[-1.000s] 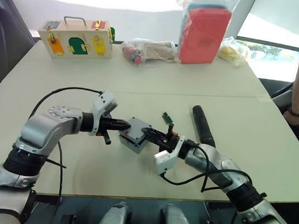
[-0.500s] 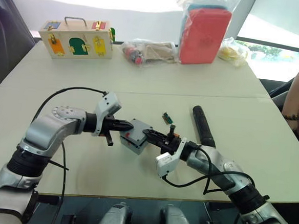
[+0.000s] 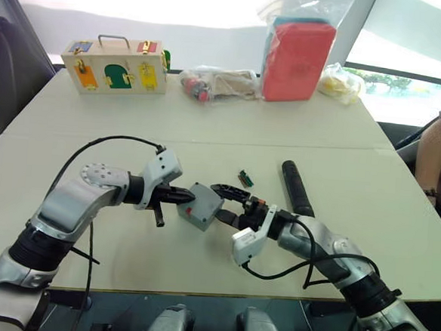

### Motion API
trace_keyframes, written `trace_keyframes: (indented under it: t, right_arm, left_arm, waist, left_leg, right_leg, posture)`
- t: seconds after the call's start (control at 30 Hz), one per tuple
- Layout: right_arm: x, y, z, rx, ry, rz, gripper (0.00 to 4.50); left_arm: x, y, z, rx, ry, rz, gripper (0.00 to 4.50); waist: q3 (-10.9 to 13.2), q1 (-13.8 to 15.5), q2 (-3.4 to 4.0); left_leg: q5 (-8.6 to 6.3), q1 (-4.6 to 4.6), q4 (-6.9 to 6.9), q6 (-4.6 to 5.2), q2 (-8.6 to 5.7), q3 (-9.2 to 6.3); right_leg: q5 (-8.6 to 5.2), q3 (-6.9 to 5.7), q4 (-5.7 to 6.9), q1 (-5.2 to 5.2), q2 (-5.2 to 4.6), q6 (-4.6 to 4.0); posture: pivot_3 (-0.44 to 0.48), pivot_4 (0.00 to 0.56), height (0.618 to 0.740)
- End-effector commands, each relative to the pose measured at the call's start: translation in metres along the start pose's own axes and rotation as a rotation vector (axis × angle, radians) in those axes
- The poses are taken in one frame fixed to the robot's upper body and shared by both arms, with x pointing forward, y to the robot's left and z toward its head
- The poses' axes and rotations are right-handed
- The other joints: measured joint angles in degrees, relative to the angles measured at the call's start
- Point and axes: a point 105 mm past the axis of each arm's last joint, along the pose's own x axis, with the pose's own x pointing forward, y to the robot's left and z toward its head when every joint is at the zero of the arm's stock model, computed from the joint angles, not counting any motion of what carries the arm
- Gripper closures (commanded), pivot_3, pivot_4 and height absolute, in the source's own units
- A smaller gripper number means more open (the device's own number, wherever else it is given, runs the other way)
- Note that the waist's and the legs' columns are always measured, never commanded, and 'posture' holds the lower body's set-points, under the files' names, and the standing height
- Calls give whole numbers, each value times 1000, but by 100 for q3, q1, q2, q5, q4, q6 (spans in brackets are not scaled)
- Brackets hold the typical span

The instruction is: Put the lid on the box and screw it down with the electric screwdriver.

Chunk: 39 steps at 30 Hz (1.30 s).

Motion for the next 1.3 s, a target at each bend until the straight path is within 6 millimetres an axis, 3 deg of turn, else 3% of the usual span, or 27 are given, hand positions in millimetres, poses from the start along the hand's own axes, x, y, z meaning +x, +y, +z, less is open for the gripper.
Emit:
trace_keyframes:
  t: [0.03, 0.23, 0.43, 0.67, 0.8, 1.0, 1.13, 1.23, 1.3]
  right_arm:
    - [-4, -3, 0, 17, 1, 8, 570]
    - [-9, -2, 1, 30, 3, 25, 570]
    - [-18, -1, 0, 81, 19, 26, 570]
    - [-21, -6, -2, 157, 40, -11, 3086]
    - [-24, -7, -6, 252, 61, -34, 4462]
    - [-28, -9, -6, 418, 66, -61, 4462]
    - [-27, -18, -1, 760, 45, -113, 4462]
    - [-26, -18, 12, 962, -5, -52, 4462]
    - [-25, -13, 17, 1034, 2, 13, 4462]
  left_arm:
    - [13, 0, -45, -88, 156, 19, 4500]
    - [14, 3, -48, -94, 166, 35, 4500]
    - [13, 1, -32, -83, 81, 32, 4500]
    - [4, 7, -31, -71, 103, 46, 4500]
    - [-1, 10, -18, -62, 52, 49, 4500]
    - [-15, 13, 24, -82, -133, 23, 4500]
    - [-38, 22, 56, -119, -255, 27, 4500]
    - [-49, 34, 60, -141, -281, 73, 4500]
    - [-51, 43, 50, -143, -245, 123, 4500]
  waist:
    - [-16, 5, 5]
    - [-30, -8, 10]
    - [-31, 4, 11]
    - [-30, -2, 10]
    - [-30, -2, 11]
    - [-7, -1, 2]
    - [12, 5, -7]
    - [13, 2, -9]
    - [12, -9, -6]
  left_leg:
    - [0, 0, 1, 0, 0, 0]
    - [0, 0, 0, 0, 0, -2]
    - [0, -2, 0, 1, 0, -4]
    - [0, -7, -1, 0, 1, -6]
    - [-1, -11, -3, 0, 2, -6]
    - [-1, -30, -2, 0, 3, -8]
    - [0, -44, -2, -1, 5, -10]
    - [2, -84, 7, -5, 8, -17]
    - [3, -86, 7, -7, 6, -16]
  right_leg:
    - [0, 0, 0, 1, 0, 0]
    - [0, -1, 0, 1, 0, 0]
    - [0, -2, -2, 1, 0, 0]
    - [0, -3, -5, -4, 0, 0]
    - [-1, -2, -5, -9, 0, 0]
    - [0, -2, -6, -27, 0, 0]
    - [0, -1, -5, -40, 0, 0]
    - [2, -2, 1, -77, 1, -1]
    - [3, -2, 2, -83, 1, -2]
  posture:
    - [0, 150, 740]
    - [0, 150, 740]
    - [0, 150, 740]
    - [0, 150, 740]
    - [0, 150, 740]
    - [0, 150, 740]
    - [0, 150, 740]
    - [0, 150, 740]
    - [0, 150, 740]
